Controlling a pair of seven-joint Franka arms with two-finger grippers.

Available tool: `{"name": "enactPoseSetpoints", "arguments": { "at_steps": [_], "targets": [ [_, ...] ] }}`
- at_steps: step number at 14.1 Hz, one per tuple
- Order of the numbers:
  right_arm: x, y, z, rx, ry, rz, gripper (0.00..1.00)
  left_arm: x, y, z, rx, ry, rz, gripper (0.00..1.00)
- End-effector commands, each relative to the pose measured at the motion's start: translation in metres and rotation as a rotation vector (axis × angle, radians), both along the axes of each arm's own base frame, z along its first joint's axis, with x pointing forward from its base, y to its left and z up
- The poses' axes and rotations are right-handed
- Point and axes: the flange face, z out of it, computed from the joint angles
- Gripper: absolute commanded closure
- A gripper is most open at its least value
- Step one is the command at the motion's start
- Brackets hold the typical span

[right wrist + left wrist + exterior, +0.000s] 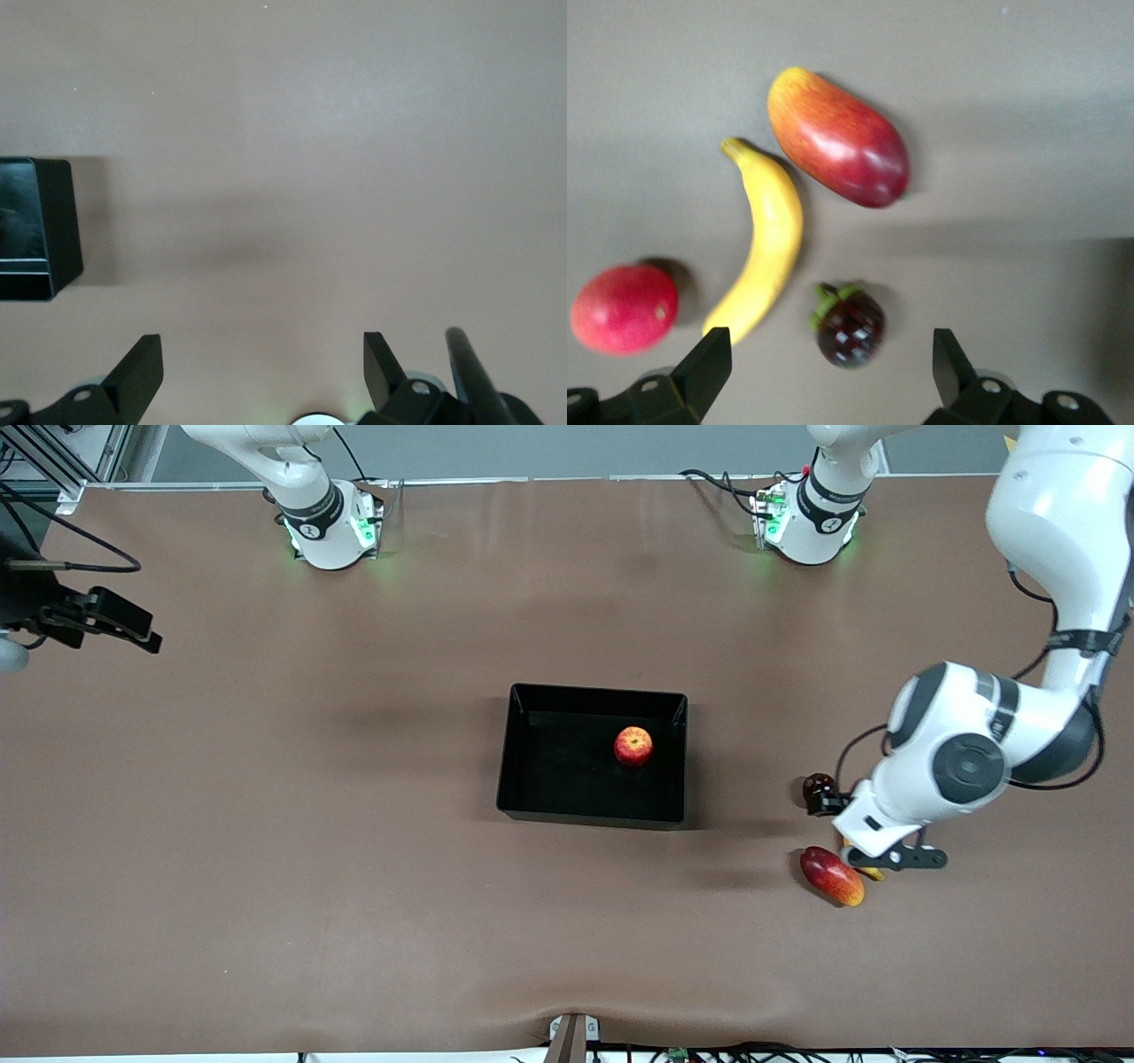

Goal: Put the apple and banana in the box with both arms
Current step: 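Move the left gripper back to the yellow banana, then grasp the yellow banana with the left gripper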

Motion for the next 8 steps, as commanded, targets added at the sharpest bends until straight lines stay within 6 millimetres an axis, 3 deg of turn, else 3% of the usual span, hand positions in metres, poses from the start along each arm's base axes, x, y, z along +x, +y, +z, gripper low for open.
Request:
{"name": "enactPoseSetpoints", "arguments": {
  "at_steps": [1,4,8],
  "targets": [
    [-0.01,-0.009,0.001,-0.008,0.007,0.034,0.0,0.004,0.015,-0.028,-0.038,-0.019,-0.112,0.07],
    [-0.011,-0.004,0.002,-0.01,0.008,0.045,0.0,0.006,0.021,-0.056,0.013,-0.03,-0.186,0.16],
    [-0.01,-0.006,-0.001,-0.01,0.014,0.041,0.0,0.006,0.025,-0.082,0.043,-0.026,-0.237,0.21]
  ]
}}
